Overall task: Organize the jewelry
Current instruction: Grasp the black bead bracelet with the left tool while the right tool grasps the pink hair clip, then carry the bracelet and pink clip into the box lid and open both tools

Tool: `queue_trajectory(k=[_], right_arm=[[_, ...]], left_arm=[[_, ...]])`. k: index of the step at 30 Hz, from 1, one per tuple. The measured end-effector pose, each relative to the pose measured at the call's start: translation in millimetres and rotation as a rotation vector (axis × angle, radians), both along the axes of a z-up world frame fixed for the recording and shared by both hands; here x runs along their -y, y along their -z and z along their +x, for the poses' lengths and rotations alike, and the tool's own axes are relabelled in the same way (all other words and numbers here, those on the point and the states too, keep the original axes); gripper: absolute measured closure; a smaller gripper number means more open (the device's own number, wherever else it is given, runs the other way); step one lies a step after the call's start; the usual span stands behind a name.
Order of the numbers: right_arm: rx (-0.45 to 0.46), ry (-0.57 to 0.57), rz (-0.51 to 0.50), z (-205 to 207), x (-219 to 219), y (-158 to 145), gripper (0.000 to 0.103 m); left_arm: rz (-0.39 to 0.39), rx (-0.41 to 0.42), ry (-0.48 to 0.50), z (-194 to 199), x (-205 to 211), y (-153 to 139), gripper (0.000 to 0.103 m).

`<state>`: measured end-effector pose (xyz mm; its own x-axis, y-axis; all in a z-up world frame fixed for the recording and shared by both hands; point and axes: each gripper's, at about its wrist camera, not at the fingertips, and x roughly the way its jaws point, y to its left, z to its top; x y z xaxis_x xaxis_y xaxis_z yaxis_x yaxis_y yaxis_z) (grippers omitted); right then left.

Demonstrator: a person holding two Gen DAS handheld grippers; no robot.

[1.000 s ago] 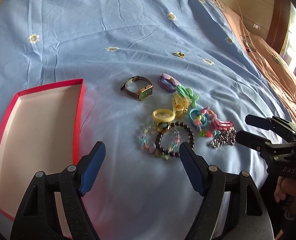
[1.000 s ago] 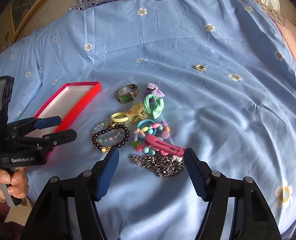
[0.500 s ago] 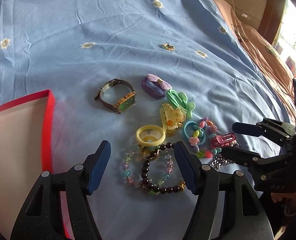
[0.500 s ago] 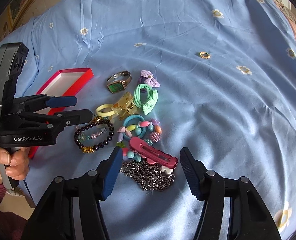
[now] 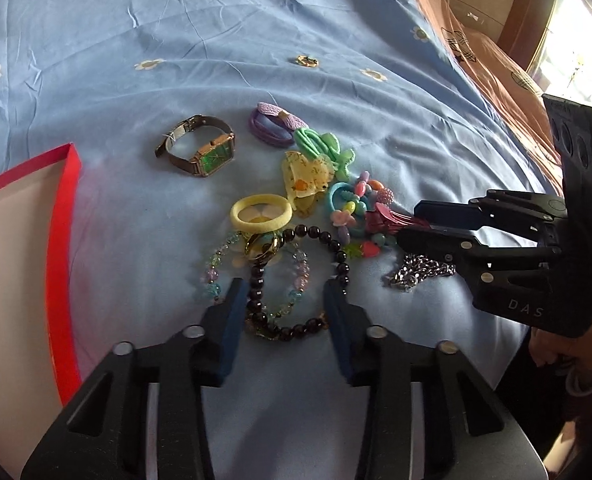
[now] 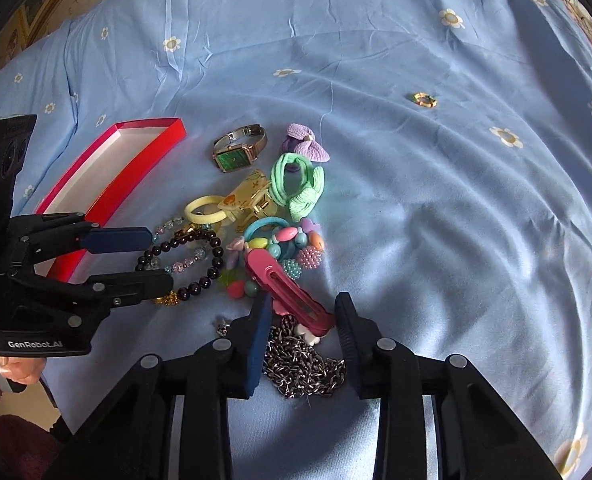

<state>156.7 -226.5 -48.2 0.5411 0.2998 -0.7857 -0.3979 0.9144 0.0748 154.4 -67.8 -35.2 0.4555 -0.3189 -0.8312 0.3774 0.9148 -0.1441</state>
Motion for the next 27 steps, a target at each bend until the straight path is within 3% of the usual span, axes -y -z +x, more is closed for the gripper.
queue_trajectory(k=[1,2,5,15,27], right_arm=[[0.006,0.001,0.002,-1.1,-0.6,-1.3,0.070],[0.011,0.003,0.008,-2.4,-0.5,-2.7,0.070],[0.030,0.014,0.030,-8.2,2.0,-9.1,0.071],[0.082,0.042,0.126,-30.9,7.2,-35.3,0.071],[0.079,0.009,0.166,-51.5,-16.6,-43.0,0.071]], left_arm=[[0.002,-0.001,0.002,0.4,-0.1,0.6,0.088],[0.001,-0.004,0.008,0.7,-0.5,1.2,0.092],[-0.009,0.001,0.018,-2.9,-3.9,-0.5,0.096],[-0.065,0.069,0.002,-26.7,-17.9,-27.6,0.097],[-0.136,0.151,-0.046,-58.5,-46.3,-65.5,0.097]])
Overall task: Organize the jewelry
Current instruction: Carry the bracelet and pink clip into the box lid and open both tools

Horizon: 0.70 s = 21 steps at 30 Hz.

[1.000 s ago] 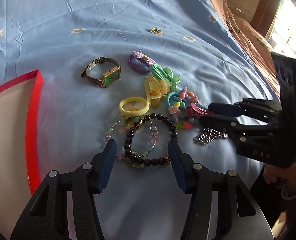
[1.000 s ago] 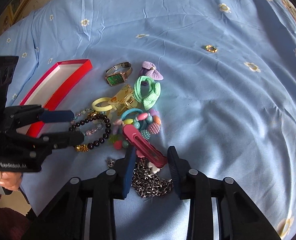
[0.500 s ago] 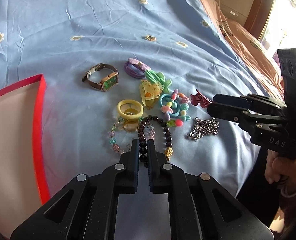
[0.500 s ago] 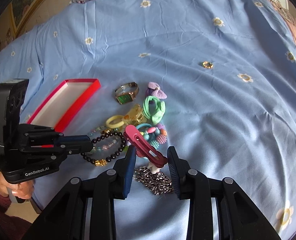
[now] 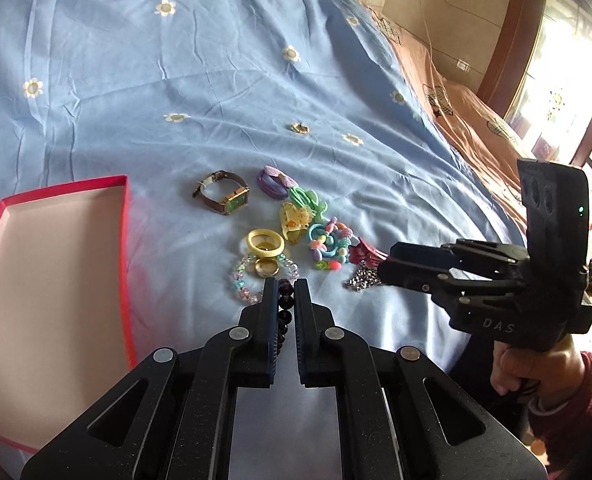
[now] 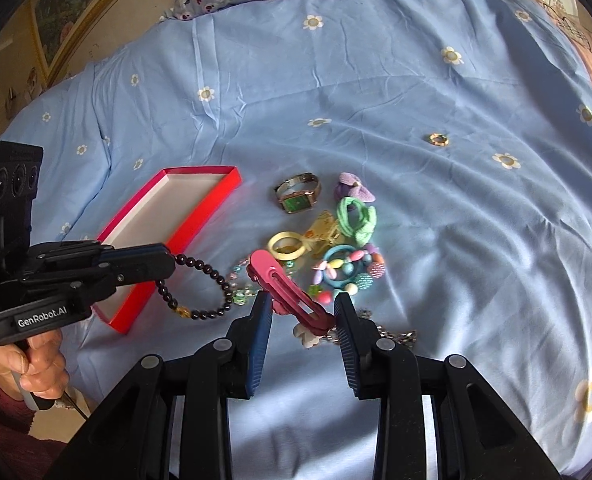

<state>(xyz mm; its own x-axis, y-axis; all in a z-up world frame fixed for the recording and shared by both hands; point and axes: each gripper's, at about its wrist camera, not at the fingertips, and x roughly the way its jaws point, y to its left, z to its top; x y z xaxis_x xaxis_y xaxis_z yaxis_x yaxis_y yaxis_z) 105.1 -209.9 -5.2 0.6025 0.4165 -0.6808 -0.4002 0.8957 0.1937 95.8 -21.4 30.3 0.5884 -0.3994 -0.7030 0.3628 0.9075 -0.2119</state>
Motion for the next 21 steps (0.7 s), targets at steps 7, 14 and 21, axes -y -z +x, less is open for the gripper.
queue_trajectory(k=[7,14,21], right_arm=[[0.004,-0.057,-0.001,-4.2,-31.2,-2.8,0.071],[0.009,-0.128,-0.003,-1.0,-71.4,-7.4,0.071],[0.010,-0.206,-0.003,10.6,-120.6,-9.0,0.071]], left_arm=[[-0.034,0.025,-0.069,-11.9,-35.3,-11.5,0.097],[-0.055,0.064,-0.144,-17.1,-74.3,-23.9,0.097],[-0.065,0.086,-0.240,-12.1,-120.1,-26.3,0.097]])
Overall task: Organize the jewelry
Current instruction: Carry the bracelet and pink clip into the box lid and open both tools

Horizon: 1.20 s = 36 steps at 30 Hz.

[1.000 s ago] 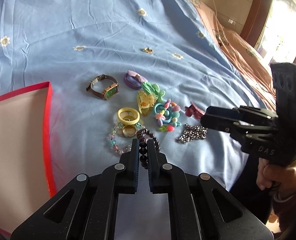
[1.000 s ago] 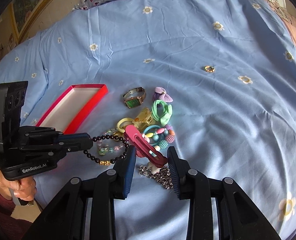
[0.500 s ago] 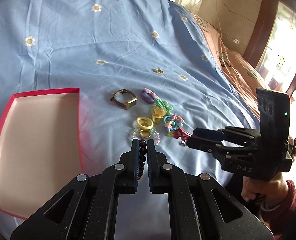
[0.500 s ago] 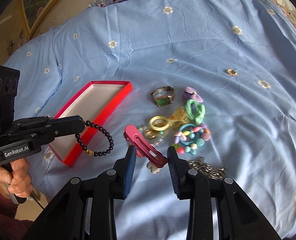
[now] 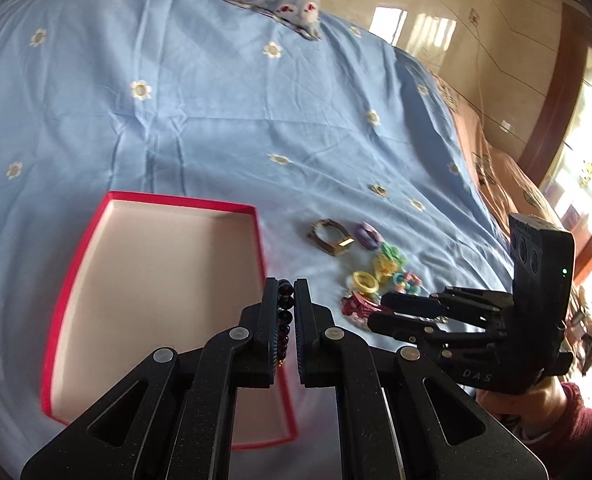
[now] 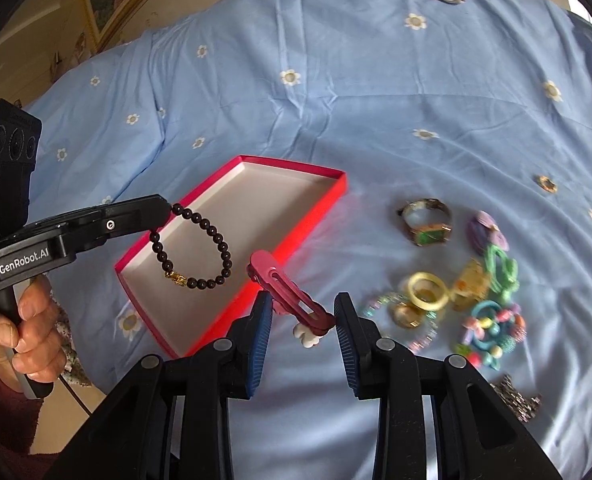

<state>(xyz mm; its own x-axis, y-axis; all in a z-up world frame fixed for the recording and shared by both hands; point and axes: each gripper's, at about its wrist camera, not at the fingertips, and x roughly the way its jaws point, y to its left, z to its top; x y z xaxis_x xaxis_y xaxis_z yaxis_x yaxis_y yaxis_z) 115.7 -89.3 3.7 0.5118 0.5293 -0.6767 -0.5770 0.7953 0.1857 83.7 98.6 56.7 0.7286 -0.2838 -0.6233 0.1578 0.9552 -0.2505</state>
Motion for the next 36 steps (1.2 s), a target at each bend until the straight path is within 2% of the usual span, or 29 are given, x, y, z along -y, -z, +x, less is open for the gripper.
queue_trajectory(k=[10,18,24,30,36], right_arm=[[0.002,-0.101,-0.006,30.1,-69.6,2.8,0.071],[-0.043,-0.157,-0.030,63.2,-114.1,19.6,0.071],[-0.063,-0.183,-0.085,80.7,-137.3,39.1,0.071],[-0.068,-0.195,-0.157,90.9,-150.9,57.8,0.071],[-0.057,-0.214,-0.203,89.9,-156.4,64.1,0.070]], left_arm=[[-0.032,-0.039,-0.100,27.4,-58.1,16.6,0.097],[-0.041,-0.094,-0.161,50.8,-88.3,41.9,0.097],[-0.049,-0.150,-0.210,61.8,-107.7,63.0,0.097],[-0.030,-0.195,-0.249,67.0,-116.8,80.9,0.097],[0.012,-0.226,-0.271,69.1,-118.2,92.9,0.097]])
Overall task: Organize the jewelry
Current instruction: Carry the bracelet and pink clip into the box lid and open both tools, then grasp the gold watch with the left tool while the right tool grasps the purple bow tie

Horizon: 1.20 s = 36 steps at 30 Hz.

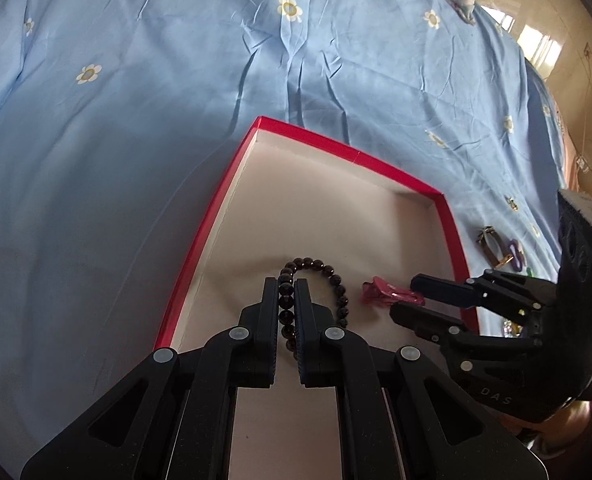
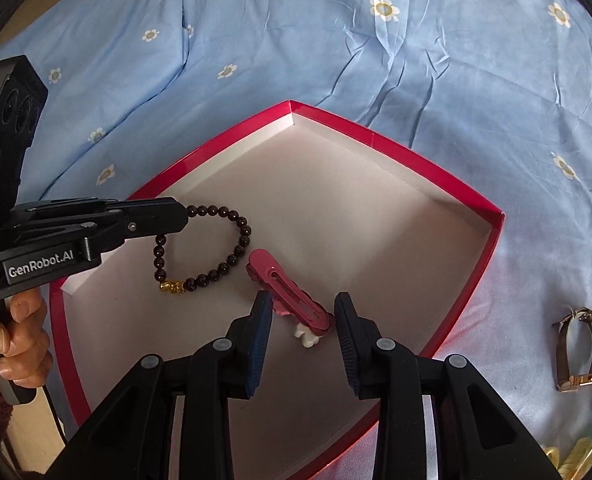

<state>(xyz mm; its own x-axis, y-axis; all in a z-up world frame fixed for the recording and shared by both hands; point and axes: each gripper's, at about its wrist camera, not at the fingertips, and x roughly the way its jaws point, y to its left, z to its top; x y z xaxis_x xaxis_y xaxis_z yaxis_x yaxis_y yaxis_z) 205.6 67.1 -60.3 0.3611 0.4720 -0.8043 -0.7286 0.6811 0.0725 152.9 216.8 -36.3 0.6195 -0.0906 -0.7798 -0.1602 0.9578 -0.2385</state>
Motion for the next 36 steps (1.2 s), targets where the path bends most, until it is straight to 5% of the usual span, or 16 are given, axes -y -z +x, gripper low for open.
queue_trajectory(k=[11,17,25,36], right_arm=[[-0.032,0.002,0.017,3.5,0.1,-0.6,0.068],[-0.032,0.026,0.069,-3.9,11.4,-11.1,0.062],[-0.024,0.133,0.157,-22.6,66.1,-32.1,0.057],[-0.021,0.305,0.183,-36.0,152.8,-40.0,0.057]], left_arm=[[0.012,-0.024,-0.020,-4.3,2.0,3.2,0.094],[0.013,-0.001,-0.032,-12.1,4.0,-10.3,0.081],[-0.006,0.020,-0.005,-20.6,26.5,-24.2,0.069],[-0.024,0.014,0.116,-15.1,89.3,-27.5,0.066]])
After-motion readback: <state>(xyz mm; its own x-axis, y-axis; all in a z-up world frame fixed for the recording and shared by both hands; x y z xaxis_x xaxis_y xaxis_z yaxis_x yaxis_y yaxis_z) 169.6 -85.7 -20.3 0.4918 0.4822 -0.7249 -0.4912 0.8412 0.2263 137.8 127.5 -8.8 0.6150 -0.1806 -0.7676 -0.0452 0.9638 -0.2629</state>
